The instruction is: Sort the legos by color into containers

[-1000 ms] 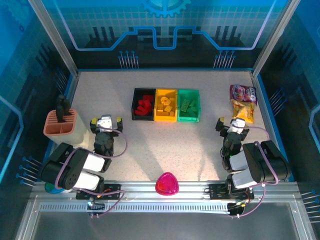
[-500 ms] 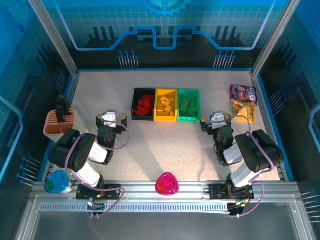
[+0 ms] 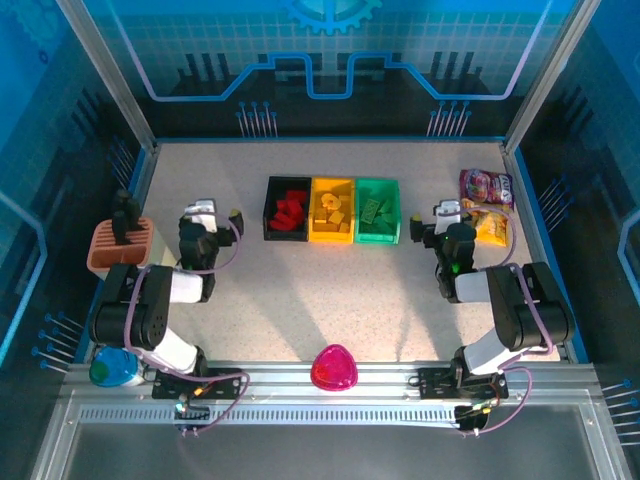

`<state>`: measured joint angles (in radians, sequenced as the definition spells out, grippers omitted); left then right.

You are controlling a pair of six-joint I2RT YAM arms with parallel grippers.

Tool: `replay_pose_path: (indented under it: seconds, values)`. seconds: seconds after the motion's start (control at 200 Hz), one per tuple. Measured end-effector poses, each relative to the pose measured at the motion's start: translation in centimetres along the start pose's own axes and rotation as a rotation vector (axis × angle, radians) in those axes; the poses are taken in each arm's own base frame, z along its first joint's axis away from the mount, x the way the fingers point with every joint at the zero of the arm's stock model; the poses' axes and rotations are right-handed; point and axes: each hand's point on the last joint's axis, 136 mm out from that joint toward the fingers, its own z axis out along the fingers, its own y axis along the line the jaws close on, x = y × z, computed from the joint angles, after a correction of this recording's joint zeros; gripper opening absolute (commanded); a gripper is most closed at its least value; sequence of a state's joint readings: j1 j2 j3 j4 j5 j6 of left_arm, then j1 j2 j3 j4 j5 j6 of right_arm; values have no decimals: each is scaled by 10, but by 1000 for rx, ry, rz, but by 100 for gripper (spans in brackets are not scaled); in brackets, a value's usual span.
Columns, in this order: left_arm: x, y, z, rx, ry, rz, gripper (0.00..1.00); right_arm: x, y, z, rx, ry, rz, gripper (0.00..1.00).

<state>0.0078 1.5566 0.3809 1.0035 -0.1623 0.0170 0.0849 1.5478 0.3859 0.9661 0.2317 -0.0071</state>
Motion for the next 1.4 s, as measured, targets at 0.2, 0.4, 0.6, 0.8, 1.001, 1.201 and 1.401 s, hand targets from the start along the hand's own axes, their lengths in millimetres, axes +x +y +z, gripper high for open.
replay_pose_path:
  seconds: [0.2,0.4,0.6,0.8,1.001,1.201,1.401]
  values:
    - [15,-7,-1,32,61,-10,99,8,4,-3,-11,22,-5,100]
    - [19,-11,-2,41,75,-6,99,20,0,-5,6,55,9,100]
    - [22,-11,-2,40,88,-7,99,22,-1,-5,12,64,16,100]
    - [22,-11,-2,40,88,-7,99,22,-1,-5,13,64,15,100]
    - [22,-11,-2,40,88,-7,99,22,-1,-5,16,65,15,100]
    - [22,-11,-2,40,89,-7,99,22,-1,-5,19,65,14,100]
    - [22,-11,-2,40,89,-7,99,22,-1,-5,18,65,14,100]
